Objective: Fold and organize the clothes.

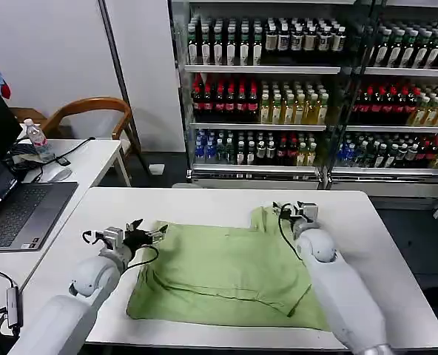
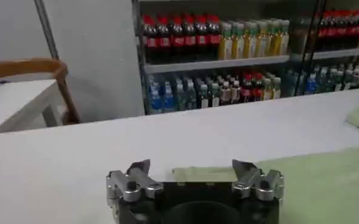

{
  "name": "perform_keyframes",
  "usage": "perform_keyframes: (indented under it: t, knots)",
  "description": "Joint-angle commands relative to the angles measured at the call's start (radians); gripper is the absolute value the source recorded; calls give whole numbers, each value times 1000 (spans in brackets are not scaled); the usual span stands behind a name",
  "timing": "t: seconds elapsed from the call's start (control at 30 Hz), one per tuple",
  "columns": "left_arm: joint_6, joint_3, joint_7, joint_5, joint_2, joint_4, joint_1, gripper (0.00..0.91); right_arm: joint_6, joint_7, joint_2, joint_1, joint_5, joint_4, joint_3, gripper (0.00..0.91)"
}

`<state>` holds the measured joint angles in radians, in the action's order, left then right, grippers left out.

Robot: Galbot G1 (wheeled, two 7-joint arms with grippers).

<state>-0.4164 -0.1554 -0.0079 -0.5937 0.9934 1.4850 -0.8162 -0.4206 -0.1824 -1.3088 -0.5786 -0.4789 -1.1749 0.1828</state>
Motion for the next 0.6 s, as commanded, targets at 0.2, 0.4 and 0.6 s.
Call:
perform_keyframes:
  t: [0.2,0.4,0.6]
  knots:
    - [19,52,33,24,31,-234,111,907,38,10,-60,80,30,169,-5,907]
    - [8,63,33,19,27,-228,120,907,37,8,-65,76,29,162,-1,907]
    - [12,67,23,18,28,-230,123,50,29,28,-55,75,27,162,-3,0]
